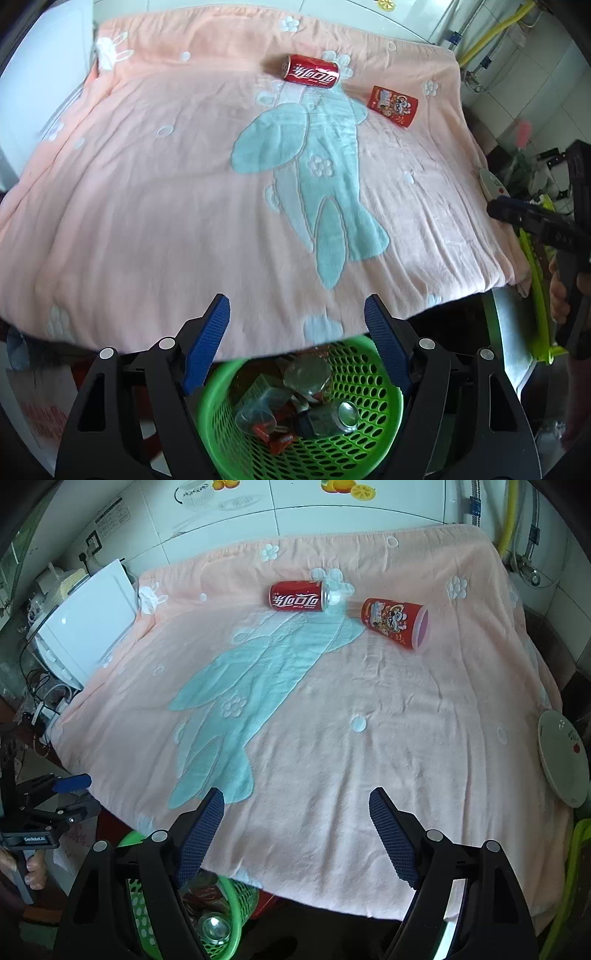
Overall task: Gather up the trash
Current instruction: 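Move both grippers back over the blanket toward the red can and cup, then grasp red printed paper cup with right gripper while left approaches red cola can, then close left gripper around red Coca-Cola can while right holds the paper cup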
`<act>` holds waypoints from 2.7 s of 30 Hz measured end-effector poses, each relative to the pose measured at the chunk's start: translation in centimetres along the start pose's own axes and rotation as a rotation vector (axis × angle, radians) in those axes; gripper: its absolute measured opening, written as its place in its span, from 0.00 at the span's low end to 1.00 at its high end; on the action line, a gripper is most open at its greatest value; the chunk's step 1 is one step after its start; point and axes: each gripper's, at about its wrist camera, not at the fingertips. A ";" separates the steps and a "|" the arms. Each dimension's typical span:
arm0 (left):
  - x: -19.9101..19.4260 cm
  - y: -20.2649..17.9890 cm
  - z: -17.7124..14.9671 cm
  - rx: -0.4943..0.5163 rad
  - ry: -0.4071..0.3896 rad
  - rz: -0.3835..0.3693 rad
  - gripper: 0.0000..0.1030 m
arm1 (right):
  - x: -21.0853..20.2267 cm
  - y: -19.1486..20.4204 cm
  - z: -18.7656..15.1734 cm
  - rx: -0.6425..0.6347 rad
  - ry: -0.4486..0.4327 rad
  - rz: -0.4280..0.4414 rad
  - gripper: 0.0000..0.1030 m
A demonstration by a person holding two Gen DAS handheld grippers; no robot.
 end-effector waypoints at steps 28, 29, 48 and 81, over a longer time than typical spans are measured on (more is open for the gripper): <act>4.2 -4.1 18.6 0.070 -0.136 0.184 0.80 | 12.5 -9.8 21.0 -0.465 0.214 -0.239 0.81; 4.5 -4.2 19.3 0.081 -0.138 0.182 0.81 | 13.4 -10.0 21.4 -0.477 0.231 -0.242 0.81; 12.3 -8.1 29.4 0.377 -0.178 0.199 0.88 | 21.7 -13.5 23.6 -0.568 0.361 -0.313 0.75; 22.3 -9.8 34.7 0.584 -0.101 0.085 0.88 | 13.9 -16.4 15.0 -0.392 0.311 -0.108 0.72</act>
Point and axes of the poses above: each gripper's, at about its wrist camera, not at the fingertips, and x roughly the way its jaws point, y to its left, z to its top, and after that the axes turned 6 degrees about z, right-handed
